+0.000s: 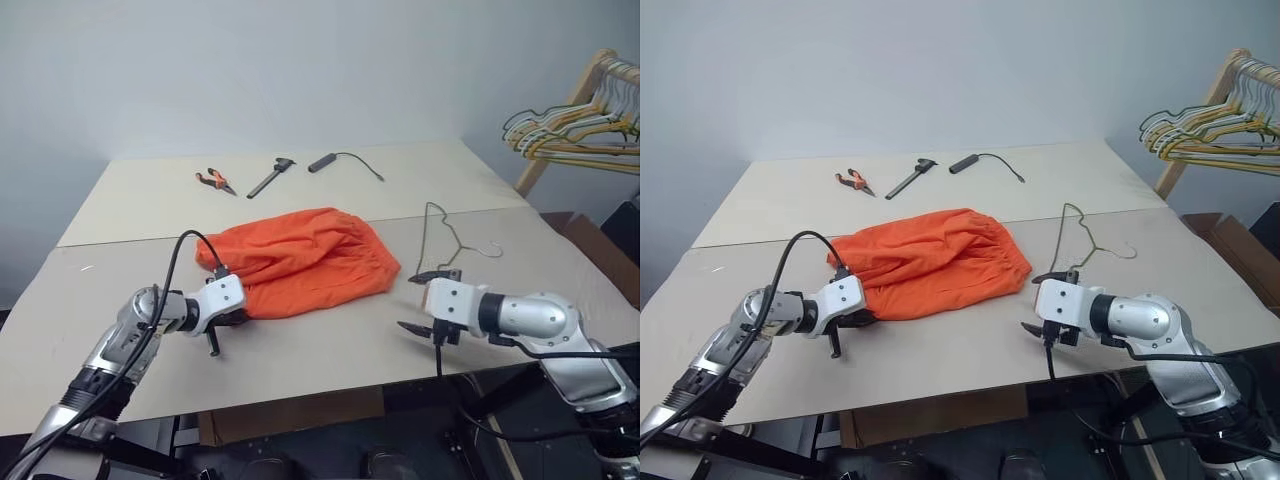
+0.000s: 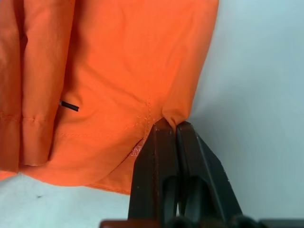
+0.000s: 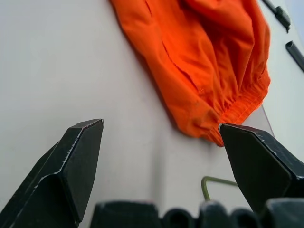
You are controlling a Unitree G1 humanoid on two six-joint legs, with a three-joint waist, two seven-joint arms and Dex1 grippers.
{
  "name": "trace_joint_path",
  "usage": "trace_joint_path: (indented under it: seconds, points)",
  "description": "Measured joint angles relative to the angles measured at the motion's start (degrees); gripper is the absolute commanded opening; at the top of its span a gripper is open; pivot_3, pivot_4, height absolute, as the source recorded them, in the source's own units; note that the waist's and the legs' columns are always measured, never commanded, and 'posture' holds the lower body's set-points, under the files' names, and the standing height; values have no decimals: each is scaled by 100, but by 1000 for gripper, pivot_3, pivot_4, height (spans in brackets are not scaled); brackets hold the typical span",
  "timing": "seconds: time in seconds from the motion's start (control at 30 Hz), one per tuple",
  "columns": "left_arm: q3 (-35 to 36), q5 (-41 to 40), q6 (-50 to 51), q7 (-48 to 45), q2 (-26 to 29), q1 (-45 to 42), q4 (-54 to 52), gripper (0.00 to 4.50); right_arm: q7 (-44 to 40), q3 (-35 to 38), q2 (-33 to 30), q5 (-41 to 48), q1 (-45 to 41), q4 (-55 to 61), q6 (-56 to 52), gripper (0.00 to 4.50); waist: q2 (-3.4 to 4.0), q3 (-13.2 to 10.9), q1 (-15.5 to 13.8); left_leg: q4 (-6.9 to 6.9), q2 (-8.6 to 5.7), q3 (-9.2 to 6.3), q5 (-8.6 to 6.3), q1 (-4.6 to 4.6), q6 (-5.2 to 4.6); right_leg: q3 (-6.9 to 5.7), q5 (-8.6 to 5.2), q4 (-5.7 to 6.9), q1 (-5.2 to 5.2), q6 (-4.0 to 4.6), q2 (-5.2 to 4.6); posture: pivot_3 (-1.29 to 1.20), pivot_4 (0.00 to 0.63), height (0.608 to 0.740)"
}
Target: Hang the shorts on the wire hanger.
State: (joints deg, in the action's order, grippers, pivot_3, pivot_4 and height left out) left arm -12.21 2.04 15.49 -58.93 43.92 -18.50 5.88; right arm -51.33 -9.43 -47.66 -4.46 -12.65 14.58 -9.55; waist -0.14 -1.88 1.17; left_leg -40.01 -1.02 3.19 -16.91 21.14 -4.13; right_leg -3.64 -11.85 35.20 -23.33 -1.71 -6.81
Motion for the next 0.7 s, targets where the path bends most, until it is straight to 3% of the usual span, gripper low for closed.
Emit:
trace_joint_path:
  seconds: [0.33,0.7]
  points:
    - [1880,-1135,731,-379,1134,1667,-2181,19,490,-842,166,-1363,-1171,-1903,1954,4500,-6,-4,90,3,-5,31,9,35,15,45,-1,49,-78,2,-7,2,0,740]
    - [3452,-1947,1235,-738,1493,2910,-3313,19,516,-1492,984,-1690,-2001,-3069,3293,4500,-18,-7,-42,3,9,47,15,8,25,67,0,68,-73,9,23,58,0,740]
